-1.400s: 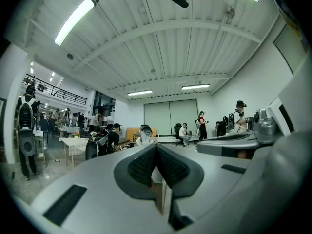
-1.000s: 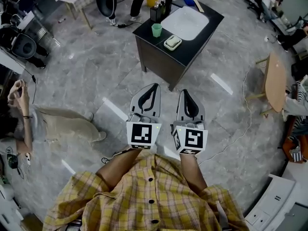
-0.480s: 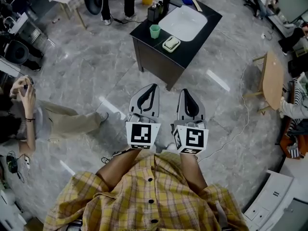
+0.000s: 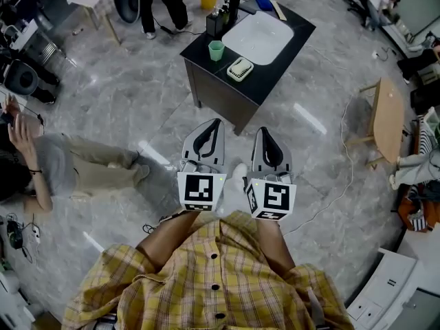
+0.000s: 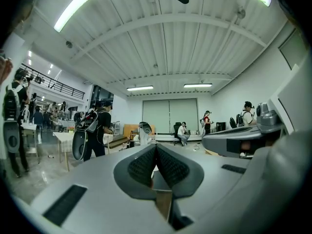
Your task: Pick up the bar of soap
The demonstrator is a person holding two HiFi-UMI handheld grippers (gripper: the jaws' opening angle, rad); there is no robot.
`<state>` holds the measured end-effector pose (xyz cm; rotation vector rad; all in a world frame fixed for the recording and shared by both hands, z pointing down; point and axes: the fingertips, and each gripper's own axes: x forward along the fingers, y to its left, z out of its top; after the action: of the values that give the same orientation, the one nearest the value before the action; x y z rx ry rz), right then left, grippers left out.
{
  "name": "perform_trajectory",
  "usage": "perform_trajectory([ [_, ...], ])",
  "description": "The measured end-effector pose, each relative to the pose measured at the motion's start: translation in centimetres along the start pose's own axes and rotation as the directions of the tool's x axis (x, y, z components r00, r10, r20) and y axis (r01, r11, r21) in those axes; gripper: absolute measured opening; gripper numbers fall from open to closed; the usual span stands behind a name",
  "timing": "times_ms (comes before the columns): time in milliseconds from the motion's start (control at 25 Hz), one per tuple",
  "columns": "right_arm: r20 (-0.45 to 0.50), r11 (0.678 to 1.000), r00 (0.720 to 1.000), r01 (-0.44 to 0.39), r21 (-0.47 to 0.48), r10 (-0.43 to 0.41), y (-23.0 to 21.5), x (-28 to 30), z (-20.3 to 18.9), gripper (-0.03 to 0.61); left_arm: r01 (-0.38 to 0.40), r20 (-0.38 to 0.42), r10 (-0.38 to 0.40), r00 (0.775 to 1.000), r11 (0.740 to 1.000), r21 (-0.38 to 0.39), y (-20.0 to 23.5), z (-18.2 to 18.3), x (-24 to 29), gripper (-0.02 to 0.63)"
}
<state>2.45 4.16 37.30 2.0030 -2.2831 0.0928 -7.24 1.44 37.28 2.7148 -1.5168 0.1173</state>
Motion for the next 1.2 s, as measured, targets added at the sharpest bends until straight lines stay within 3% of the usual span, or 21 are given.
perform_trajectory([
  [600,0.02,0.998,0.998,-0.057,0.04,0.057,-10.3,11.6,1.6,0.02,-0.073,0.014,0.072,0.997,0.997,0.017,-0.4,2.1,14.6,0.011],
  [1200,-0.005,0.99,0.993,-0.121,0.078,0.122,-17.8,18.6,1.0,0.02,-0.14,-0.051,0.142,0.989,0.989,0.041,-1.7,2.1,24.3,0.011],
])
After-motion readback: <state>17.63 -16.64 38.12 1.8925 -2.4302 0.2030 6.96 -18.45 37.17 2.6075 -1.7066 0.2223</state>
